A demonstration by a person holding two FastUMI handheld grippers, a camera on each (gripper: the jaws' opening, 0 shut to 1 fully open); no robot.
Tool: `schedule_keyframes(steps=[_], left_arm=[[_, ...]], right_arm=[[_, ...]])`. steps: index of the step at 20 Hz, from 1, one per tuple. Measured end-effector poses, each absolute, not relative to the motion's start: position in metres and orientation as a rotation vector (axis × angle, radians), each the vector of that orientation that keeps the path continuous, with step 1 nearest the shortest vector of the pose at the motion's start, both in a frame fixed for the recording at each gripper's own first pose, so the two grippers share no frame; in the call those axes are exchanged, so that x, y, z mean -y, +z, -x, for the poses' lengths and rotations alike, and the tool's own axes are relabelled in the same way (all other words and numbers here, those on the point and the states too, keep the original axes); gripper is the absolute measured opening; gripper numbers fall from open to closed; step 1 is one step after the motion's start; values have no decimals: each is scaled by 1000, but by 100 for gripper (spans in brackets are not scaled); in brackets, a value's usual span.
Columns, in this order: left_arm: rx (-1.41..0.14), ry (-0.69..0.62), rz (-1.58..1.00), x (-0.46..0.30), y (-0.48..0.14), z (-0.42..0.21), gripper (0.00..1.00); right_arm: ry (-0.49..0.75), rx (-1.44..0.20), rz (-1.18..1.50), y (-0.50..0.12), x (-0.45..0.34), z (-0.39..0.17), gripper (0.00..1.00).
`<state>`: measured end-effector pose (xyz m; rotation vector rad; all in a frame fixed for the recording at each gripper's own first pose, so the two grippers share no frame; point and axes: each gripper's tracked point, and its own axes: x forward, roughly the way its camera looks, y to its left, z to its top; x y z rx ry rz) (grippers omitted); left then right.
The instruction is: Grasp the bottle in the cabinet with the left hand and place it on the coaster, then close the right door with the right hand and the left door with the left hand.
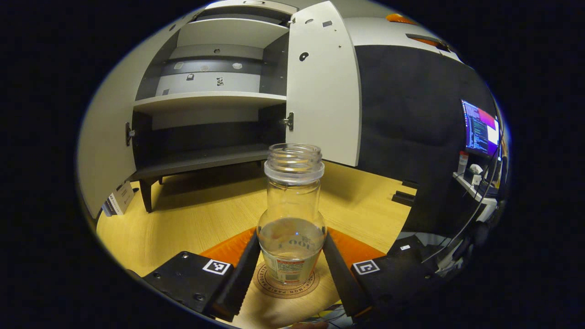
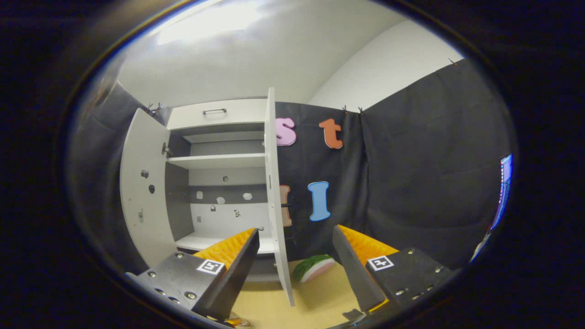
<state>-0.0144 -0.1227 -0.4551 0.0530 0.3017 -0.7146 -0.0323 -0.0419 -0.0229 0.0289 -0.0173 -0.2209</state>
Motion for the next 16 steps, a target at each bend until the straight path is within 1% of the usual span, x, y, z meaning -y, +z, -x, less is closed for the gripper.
schedule_keyframes(steps=[5, 7, 11, 14, 16], left_arm=[[-257, -759, -94, 119, -432, 26, 86], [-261, -765, -129, 112, -422, 29, 88], [-202, -777, -128, 99, -372, 35, 88], [-102, -719, -202, 81, -325, 32, 89], [-79, -683, -202, 74, -297, 33, 91]], right_arm=[[-273, 7, -57, -27, 74, 16, 98], [-280, -2, -6, -31, 89, 4, 98], [-339, -28, 71, -45, 129, -17, 98], [-330, -25, -32, -60, 140, -31, 98], [-327, -55, -42, -79, 158, -38, 98]])
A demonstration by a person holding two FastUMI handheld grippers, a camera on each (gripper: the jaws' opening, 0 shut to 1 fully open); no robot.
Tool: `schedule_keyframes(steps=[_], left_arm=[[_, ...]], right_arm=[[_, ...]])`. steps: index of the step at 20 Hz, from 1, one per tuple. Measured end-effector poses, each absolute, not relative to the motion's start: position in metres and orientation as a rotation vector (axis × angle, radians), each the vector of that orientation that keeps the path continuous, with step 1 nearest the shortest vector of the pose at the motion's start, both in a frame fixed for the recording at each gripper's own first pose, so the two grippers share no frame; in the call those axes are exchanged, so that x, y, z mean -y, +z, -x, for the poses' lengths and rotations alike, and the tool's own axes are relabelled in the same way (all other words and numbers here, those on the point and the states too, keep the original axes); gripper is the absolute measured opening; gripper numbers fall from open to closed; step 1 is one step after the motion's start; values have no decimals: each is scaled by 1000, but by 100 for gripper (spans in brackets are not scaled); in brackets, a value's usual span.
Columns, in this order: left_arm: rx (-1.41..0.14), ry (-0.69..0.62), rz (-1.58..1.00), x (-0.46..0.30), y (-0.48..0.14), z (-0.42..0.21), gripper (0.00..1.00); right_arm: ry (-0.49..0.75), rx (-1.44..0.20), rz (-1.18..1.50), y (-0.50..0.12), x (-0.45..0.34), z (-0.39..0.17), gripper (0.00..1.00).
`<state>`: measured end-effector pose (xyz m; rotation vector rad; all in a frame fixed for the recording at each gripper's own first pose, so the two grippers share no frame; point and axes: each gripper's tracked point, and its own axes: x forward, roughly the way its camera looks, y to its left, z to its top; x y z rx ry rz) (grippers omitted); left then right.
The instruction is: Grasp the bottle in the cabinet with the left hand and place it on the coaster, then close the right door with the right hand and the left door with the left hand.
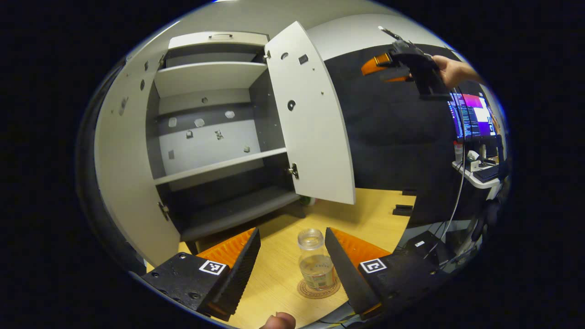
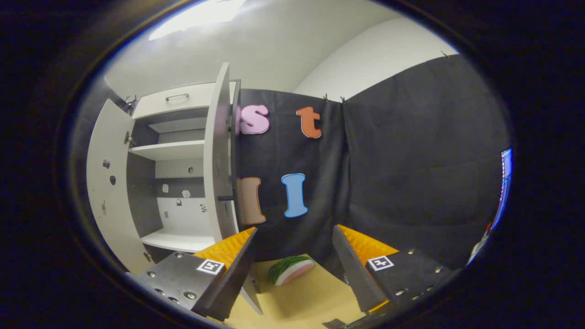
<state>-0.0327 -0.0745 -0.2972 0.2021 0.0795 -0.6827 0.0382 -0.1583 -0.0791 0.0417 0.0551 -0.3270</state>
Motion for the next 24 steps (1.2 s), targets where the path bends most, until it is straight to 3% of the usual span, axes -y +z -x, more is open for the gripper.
schedule_keyframes(steps=[2, 8, 15, 18, 20, 21, 24], left_arm=[[-71, -616, -184, 63, -273, 35, 98], [-120, -451, -28, 39, -218, 40, 100], [-131, -236, 92, -13, -167, 44, 98], [-127, -173, 91, -38, -157, 59, 95], [-159, -146, 118, -46, -160, 74, 92], [-184, -133, 130, -51, -161, 82, 96], [-169, -92, 133, -74, -147, 94, 96]], right_arm=[[-318, -85, 0, -93, 177, -47, 98], [-234, -122, 18, -115, 197, -101, 98], [-194, -145, -22, -133, 179, -156, 99], [-67, -143, 17, -142, 125, -165, 98], [-59, -107, 121, -128, 114, -157, 86], [-55, -120, 113, -131, 108, -158, 88], [-17, -148, 25, -141, 83, -158, 85]])
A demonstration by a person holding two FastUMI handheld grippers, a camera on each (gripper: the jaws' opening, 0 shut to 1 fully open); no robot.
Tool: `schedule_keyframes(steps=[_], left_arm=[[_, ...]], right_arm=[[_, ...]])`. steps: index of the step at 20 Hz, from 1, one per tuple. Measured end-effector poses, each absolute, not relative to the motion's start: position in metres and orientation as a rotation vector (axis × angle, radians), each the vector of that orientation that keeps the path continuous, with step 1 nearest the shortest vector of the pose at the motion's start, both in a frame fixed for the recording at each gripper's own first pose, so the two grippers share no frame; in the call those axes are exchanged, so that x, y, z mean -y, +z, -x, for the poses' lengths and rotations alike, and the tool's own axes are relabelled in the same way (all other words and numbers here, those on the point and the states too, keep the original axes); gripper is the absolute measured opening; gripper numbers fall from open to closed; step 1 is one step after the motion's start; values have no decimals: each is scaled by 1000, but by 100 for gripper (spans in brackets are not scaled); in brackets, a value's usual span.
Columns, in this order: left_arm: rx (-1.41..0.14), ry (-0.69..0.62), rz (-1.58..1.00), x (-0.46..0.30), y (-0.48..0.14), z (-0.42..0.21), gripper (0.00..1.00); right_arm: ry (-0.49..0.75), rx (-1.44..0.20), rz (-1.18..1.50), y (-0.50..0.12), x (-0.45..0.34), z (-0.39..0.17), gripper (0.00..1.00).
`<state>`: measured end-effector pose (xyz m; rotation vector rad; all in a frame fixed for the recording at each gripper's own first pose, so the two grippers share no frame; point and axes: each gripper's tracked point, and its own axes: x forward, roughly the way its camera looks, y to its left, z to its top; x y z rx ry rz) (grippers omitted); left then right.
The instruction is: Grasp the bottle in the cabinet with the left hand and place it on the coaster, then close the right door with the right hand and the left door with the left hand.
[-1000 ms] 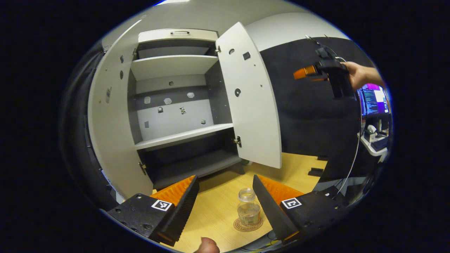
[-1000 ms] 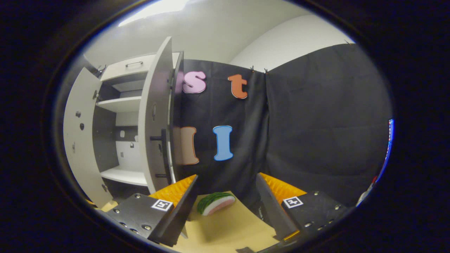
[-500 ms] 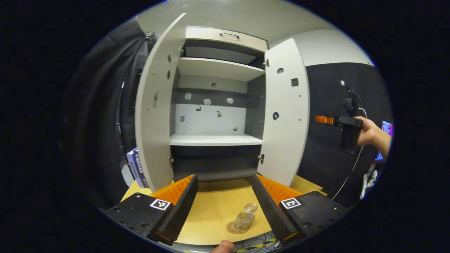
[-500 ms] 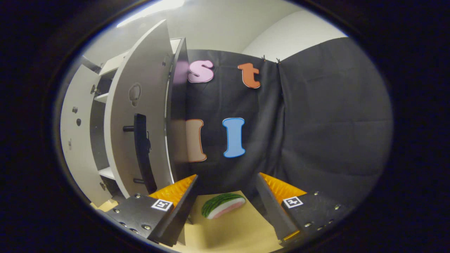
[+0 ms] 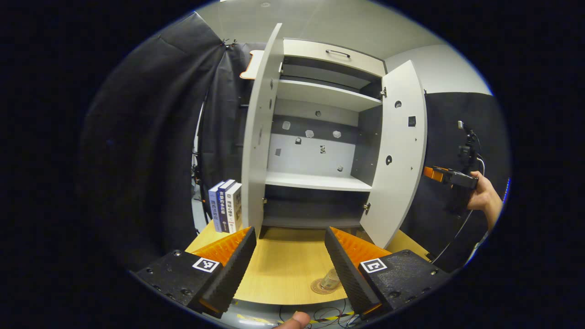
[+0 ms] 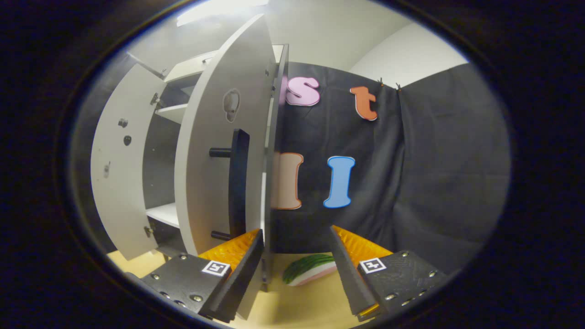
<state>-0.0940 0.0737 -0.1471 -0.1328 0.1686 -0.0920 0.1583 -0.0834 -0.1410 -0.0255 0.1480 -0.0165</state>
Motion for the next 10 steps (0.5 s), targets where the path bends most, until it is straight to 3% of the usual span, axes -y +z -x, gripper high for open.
schedule_keyframes(steps=[5, 6, 7, 10], left_arm=[[-97, -37, 47, -111, -121, 100, 96], [-76, -27, 40, -119, -115, 98, 92], [-63, -31, 41, -124, -111, 99, 92], [-57, -56, 53, -138, -103, 90, 96]], right_arm=[[-27, -143, 12, -140, 70, -158, 85], [-36, -153, 8, -141, 69, -157, 88], [-41, -162, 15, -141, 68, -157, 85], [-55, -157, 23, -135, 66, -156, 88]])
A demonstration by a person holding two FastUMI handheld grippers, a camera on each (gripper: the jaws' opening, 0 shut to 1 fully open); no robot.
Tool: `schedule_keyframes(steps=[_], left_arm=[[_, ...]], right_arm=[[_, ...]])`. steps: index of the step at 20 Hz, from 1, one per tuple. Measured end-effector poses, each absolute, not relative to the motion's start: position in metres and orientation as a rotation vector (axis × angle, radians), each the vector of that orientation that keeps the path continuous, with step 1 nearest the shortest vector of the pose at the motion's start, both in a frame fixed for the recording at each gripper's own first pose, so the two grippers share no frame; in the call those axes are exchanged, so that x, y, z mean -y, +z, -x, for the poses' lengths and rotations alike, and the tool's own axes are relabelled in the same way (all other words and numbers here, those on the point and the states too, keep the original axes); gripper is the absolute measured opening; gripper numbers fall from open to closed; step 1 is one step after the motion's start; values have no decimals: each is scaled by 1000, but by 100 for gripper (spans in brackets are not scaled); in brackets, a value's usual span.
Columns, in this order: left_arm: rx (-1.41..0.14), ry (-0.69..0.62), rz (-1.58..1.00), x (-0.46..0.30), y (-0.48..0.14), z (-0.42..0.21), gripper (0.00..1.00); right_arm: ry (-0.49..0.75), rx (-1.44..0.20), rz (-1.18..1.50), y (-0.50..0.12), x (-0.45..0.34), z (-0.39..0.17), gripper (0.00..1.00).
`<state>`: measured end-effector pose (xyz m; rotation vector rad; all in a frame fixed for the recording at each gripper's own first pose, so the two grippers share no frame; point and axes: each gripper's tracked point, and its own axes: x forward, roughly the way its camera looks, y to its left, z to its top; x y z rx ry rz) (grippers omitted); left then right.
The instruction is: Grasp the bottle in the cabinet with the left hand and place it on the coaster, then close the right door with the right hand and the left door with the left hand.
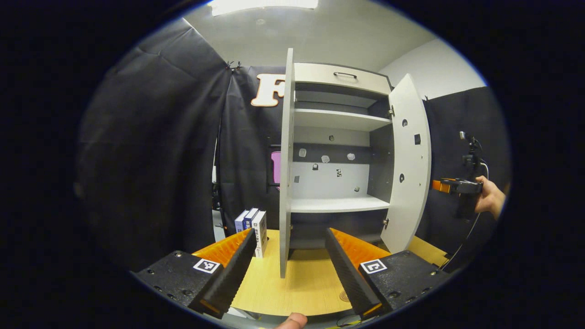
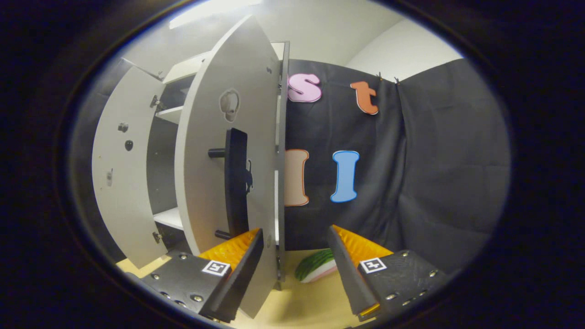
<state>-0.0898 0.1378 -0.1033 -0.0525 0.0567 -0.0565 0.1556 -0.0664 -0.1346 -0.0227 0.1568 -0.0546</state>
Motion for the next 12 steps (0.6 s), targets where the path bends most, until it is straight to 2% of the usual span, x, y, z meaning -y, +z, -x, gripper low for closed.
schedule_keyframes(steps=[1, 2, 3, 4, 5, 6, 8, 9, 10, 12], left_arm=[[-69, -58, 48, -144, -103, 84, 96], [-81, -57, 45, -152, -103, 76, 96], [-91, -60, 48, -158, -102, 70, 92], [-100, -63, 50, -162, -102, 65, 92], [-97, -64, 51, -169, -100, 60, 92], [-94, -63, 49, -176, -98, 54, 96], [-86, -54, 47, -188, -96, 43, 96], [-83, -54, 48, -193, -95, 37, 92], [-81, -51, 50, -197, -94, 31, 96], [-80, -49, 55, -206, -96, 22, 96]], right_arm=[[-61, -159, 22, -134, 66, -156, 84], [-68, -155, 23, -135, 67, -156, 88], [-76, -155, 25, -134, 66, -155, 88], [-80, -153, 24, -135, 65, -155, 88], [-78, -154, 22, -135, 61, -155, 84], [-75, -154, 20, -135, 56, -156, 88], [-66, -149, 18, -136, 46, -156, 88], [-60, -146, 15, -136, 40, -158, 87], [-49, -140, 8, -137, 32, -159, 88], [-31, -141, -29, -140, 17, -162, 88]])
